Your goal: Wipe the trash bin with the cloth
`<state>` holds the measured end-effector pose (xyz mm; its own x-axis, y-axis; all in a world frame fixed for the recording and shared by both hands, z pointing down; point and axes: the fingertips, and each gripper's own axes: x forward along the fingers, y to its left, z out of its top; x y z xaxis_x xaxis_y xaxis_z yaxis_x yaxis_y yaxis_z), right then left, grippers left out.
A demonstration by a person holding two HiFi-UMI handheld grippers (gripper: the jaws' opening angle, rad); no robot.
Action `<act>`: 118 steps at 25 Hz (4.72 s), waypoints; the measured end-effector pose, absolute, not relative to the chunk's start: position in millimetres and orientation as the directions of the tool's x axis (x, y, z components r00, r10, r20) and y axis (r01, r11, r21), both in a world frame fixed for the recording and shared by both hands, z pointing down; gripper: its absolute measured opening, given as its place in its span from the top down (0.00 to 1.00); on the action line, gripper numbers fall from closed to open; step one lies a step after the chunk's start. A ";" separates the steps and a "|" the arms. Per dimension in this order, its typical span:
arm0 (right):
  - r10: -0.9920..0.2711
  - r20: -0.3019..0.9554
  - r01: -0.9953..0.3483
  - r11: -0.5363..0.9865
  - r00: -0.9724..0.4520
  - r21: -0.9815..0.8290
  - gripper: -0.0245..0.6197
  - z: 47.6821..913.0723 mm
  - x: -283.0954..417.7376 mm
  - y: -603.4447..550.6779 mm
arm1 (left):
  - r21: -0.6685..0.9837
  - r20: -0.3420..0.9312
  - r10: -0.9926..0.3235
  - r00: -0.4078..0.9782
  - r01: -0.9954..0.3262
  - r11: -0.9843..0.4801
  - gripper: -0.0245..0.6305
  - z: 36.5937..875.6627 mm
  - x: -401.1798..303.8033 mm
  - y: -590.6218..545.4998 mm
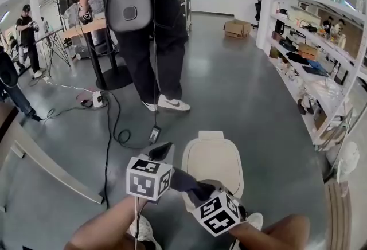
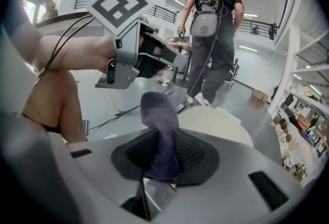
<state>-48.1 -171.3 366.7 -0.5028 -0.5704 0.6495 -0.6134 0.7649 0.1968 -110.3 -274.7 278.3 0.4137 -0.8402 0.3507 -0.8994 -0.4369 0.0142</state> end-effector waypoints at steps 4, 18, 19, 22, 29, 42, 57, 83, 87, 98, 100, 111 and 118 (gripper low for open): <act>-0.550 0.670 -0.598 0.778 -0.499 0.193 0.81 374.5 -48.7 -169.3 | 0.009 0.351 -0.839 0.416 -0.898 -0.441 0.96 280.1 -109.8 -272.7; -0.567 0.660 -0.611 0.765 -0.492 0.202 0.81 373.3 -23.7 -166.4 | 0.022 0.372 -0.825 0.426 -0.892 -0.451 0.96 287.2 -100.2 -272.3; -0.570 0.659 -0.615 0.762 -0.490 0.202 0.81 372.6 -20.3 -166.4 | 0.021 0.373 -0.823 0.428 -0.891 -0.454 0.96 286.9 -98.2 -272.4; -0.579 0.656 -0.629 0.752 -0.484 0.200 0.81 371.4 -10.6 -166.9 | 0.018 0.378 -0.817 0.435 -0.886 -0.463 0.96 287.4 -91.6 -273.1; -0.604 0.650 -0.664 0.721 -0.462 0.198 0.81 374.5 14.7 -162.2 | 0.018 0.381 -0.806 0.453 -0.875 -0.484 0.97 291.1 -74.4 -269.2; -0.676 0.622 -0.765 0.617 -0.395 0.185 0.81 379.5 66.8 -157.9 | 0.040 0.361 -0.794 0.490 -0.858 -0.512 0.96 282.4 -38.0 -258.2; -0.717 0.626 -0.838 0.515 -0.305 0.182 0.81 381.2 115.4 -165.4 | 0.025 0.278 -0.856 0.437 -0.894 -0.448 0.96 247.8 -53.5 -245.7; -0.702 0.515 -0.758 0.636 -0.493 0.142 0.81 360.0 -12.6 -112.0 | 0.007 0.267 -0.905 0.332 -0.940 -0.342 0.96 296.9 -118.0 -139.2; -0.671 0.524 -0.726 0.674 -0.524 0.138 0.81 367.4 -38.1 -95.7 | -0.011 0.278 -0.911 0.306 -0.947 -0.321 0.96 308.4 -139.0 -127.1; -0.679 0.573 -0.751 0.642 -0.460 0.158 0.81 403.2 -47.3 -82.1 | 0.044 0.321 -0.882 0.344 -0.936 -0.349 0.96 330.5 -131.9 -108.2; -0.681 0.580 -0.761 0.630 -0.448 0.152 0.81 405.6 -43.7 -82.1 | 0.049 0.330 -0.877 0.350 -0.934 -0.355 0.96 335.0 -132.2 -102.3; -0.706 0.594 -0.804 0.573 -0.385 0.160 0.81 413.0 -15.8 -79.9 | 0.076 0.357 -0.857 0.371 -0.926 -0.369 0.96 342.4 -116.2 -90.2; -0.718 0.598 -0.825 0.542 -0.356 0.160 0.81 415.1 7.8 -82.2 | 0.059 0.363 -0.844 0.394 -0.914 -0.401 0.97 342.7 -93.0 -91.1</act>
<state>7.8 -82.2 415.1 -0.3560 -0.7180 0.5980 -0.8247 0.5423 0.1602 -93.0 -91.1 342.7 0.3942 -0.8442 0.3632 -0.9141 -0.4012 0.0595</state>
